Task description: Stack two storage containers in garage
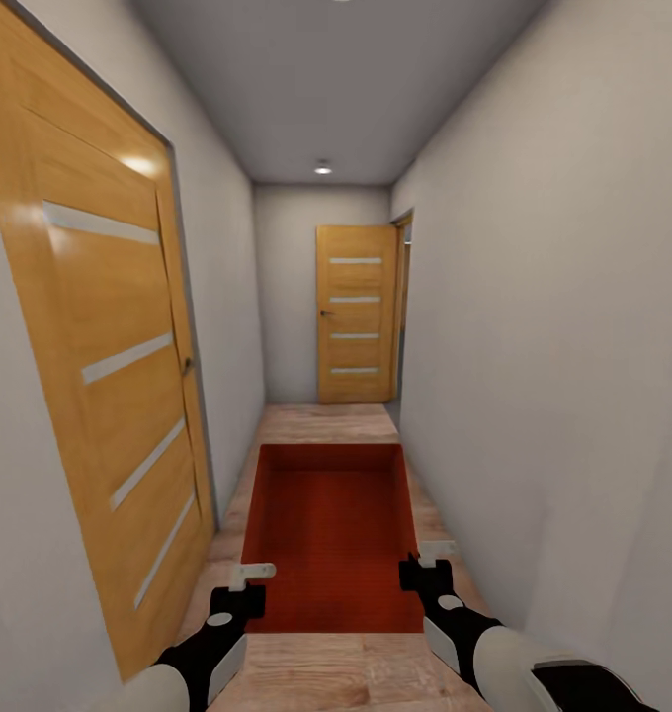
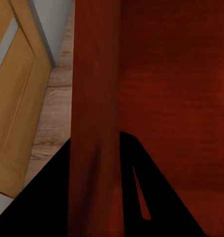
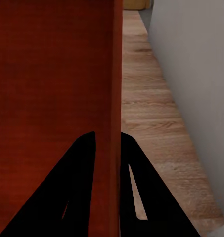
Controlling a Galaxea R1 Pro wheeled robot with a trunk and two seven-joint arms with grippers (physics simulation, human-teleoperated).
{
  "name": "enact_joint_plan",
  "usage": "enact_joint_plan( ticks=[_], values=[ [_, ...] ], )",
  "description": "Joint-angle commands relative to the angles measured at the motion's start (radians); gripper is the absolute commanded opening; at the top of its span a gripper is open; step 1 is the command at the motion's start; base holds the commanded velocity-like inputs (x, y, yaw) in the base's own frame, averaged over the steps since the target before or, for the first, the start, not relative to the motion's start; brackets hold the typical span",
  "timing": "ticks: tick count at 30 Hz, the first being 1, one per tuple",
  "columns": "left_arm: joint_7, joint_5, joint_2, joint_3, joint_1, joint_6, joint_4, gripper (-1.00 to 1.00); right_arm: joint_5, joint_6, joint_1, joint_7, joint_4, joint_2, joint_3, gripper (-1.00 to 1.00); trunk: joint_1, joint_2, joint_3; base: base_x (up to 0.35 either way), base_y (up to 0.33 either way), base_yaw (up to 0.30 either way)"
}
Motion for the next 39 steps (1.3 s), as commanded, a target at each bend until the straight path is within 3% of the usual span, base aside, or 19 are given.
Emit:
enact_joint_plan(
  ticks=[1, 9, 39],
  values=[
    [0.017, 0.004, 0.009, 0.045, -0.002, -0.006, -0.002, -1.00, -0.016, -0.005, -0.001, -0.009, 0.004, -0.007, -0.031, -1.00, 0.001, -0.001, -0.002, 0.321, 0.000, 0.000],
    [0.017, 0.017, 0.016, 0.045, -0.002, -0.006, -0.002, -1.00, -0.016, -0.005, -0.001, -0.009, 0.004, -0.008, -0.031, -1.00, 0.001, -0.001, -0.002, 0.321, 0.000, 0.144],
    [0.017, 0.017, 0.016, 0.044, -0.002, -0.006, 0.000, -1.00, -0.016, -0.005, -0.001, -0.008, 0.004, -0.007, -0.029, -1.00, 0.001, -0.001, -0.002, 0.321, 0.000, 0.003]
  ],
)
